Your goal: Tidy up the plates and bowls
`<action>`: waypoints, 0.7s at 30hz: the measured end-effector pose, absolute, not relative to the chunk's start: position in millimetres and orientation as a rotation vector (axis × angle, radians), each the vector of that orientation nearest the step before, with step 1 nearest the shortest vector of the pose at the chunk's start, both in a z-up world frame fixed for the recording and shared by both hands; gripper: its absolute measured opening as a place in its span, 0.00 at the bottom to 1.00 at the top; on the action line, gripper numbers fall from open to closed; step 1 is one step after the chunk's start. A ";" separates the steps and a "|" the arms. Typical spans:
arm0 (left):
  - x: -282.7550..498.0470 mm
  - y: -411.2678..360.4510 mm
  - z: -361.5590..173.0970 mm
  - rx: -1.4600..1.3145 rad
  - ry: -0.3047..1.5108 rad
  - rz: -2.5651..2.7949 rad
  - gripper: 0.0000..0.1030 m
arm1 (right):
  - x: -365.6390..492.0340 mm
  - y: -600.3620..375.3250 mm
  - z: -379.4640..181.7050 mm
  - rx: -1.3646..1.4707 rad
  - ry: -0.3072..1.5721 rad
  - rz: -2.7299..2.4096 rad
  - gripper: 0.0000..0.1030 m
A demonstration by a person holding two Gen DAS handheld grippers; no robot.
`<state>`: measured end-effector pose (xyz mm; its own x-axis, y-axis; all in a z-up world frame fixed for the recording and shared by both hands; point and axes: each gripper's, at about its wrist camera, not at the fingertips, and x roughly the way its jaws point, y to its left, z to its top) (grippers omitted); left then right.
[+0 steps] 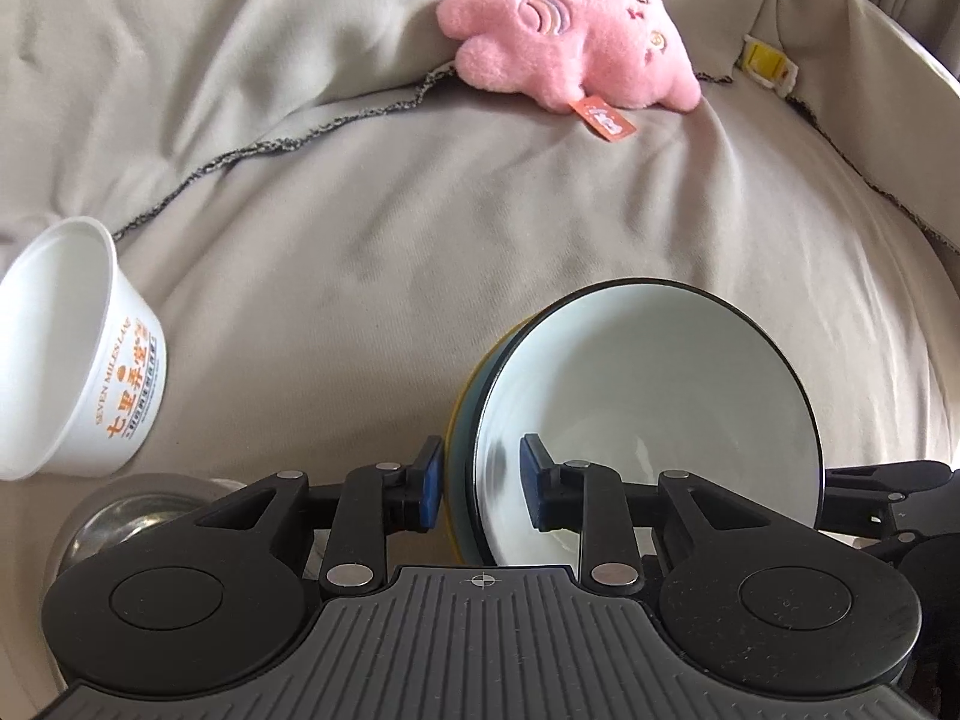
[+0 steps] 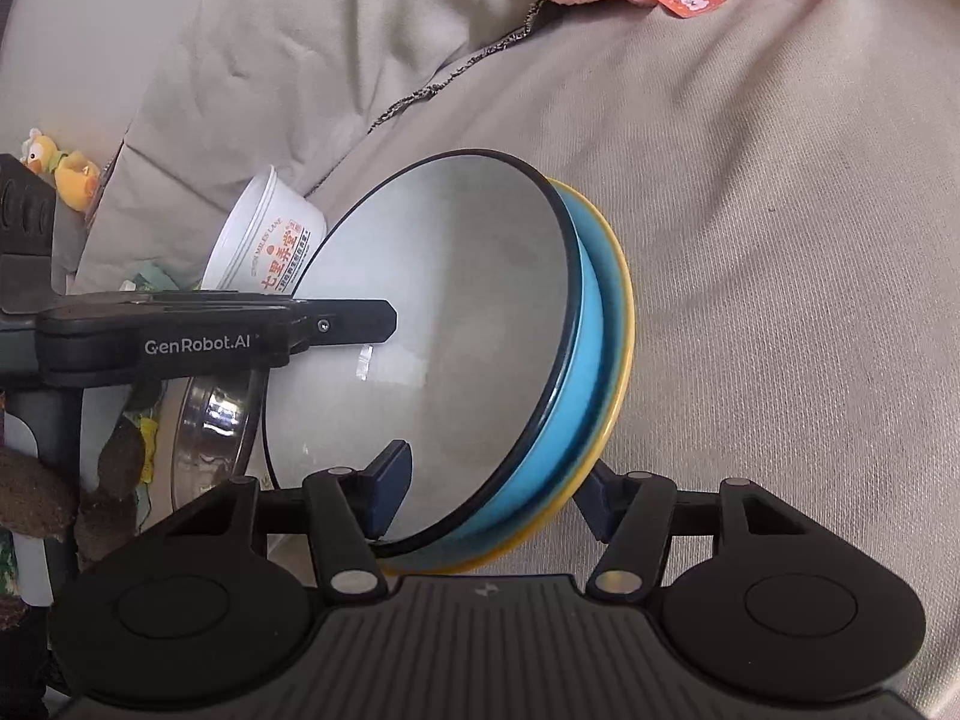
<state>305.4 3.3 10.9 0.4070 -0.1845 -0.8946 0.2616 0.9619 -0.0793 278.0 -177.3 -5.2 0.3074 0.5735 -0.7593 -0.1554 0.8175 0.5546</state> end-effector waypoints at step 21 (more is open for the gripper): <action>275.9 117.1 42.9 -0.455 0.847 -0.427 0.28 | 287.9 -133.9 82.3 -0.152 0.970 0.229 0.82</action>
<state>275.9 117.1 42.9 0.5902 -0.5283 -0.6103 0.1771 0.8224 -0.5407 287.9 -133.9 82.3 0.5439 0.1246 -0.8299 -0.2597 0.9654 -0.0253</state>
